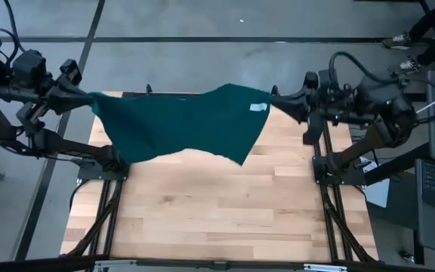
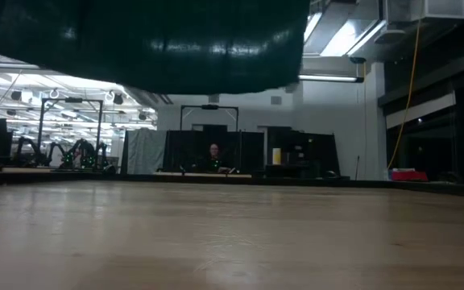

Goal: Fold microfiber towels
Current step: Fold the black towel on the table

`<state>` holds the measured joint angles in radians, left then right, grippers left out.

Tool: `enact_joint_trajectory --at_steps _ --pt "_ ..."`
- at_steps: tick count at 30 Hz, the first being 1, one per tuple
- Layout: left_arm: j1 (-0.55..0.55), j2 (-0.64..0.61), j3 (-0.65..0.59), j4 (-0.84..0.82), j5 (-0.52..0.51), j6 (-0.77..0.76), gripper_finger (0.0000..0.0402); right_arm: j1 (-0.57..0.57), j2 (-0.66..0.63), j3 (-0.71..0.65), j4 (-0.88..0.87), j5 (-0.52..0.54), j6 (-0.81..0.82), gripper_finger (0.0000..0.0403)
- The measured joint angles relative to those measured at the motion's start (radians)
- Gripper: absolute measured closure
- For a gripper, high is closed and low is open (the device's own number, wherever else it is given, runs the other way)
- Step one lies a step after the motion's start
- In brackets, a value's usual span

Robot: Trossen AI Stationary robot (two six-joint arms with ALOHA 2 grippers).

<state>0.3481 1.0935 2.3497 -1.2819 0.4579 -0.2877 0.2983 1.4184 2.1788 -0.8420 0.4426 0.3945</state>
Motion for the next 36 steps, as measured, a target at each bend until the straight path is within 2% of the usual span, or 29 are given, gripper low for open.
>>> enact_joint_trajectory --at_steps 6,15,18,22,25,28,33,36 --pt "0.000 -0.001 -0.003 -0.007 0.073 -0.040 0.0400 0.175 0.037 0.000 0.013 0.174 0.047 0.0403" --pt "0.000 0.005 -0.004 0.006 0.157 -0.162 0.0400 0.393 0.090 0.000 0.090 0.355 0.083 0.0403" --pt "0.000 0.019 -0.005 0.065 0.197 -0.208 0.0400 0.458 0.109 0.000 0.141 0.409 0.081 0.0403" --pt "0.000 0.051 -0.005 0.228 0.272 -0.266 0.0400 0.520 0.133 0.000 0.228 0.463 0.018 0.0403" --pt "-0.018 0.091 -0.004 0.285 0.283 -0.266 0.0400 0.544 0.140 0.000 0.266 0.499 -0.035 0.0403" --pt "-0.108 0.151 -0.004 0.285 0.237 -0.206 0.0400 0.555 0.140 0.000 0.276 0.521 -0.060 0.0403" --pt "-0.394 0.302 -0.004 0.311 0.030 -0.001 0.0400 0.553 0.140 0.000 0.293 0.530 -0.114 0.0403" --pt "-0.518 0.408 -0.008 0.313 -0.088 0.090 0.0400 0.546 0.140 0.000 0.296 0.537 -0.137 0.0403"
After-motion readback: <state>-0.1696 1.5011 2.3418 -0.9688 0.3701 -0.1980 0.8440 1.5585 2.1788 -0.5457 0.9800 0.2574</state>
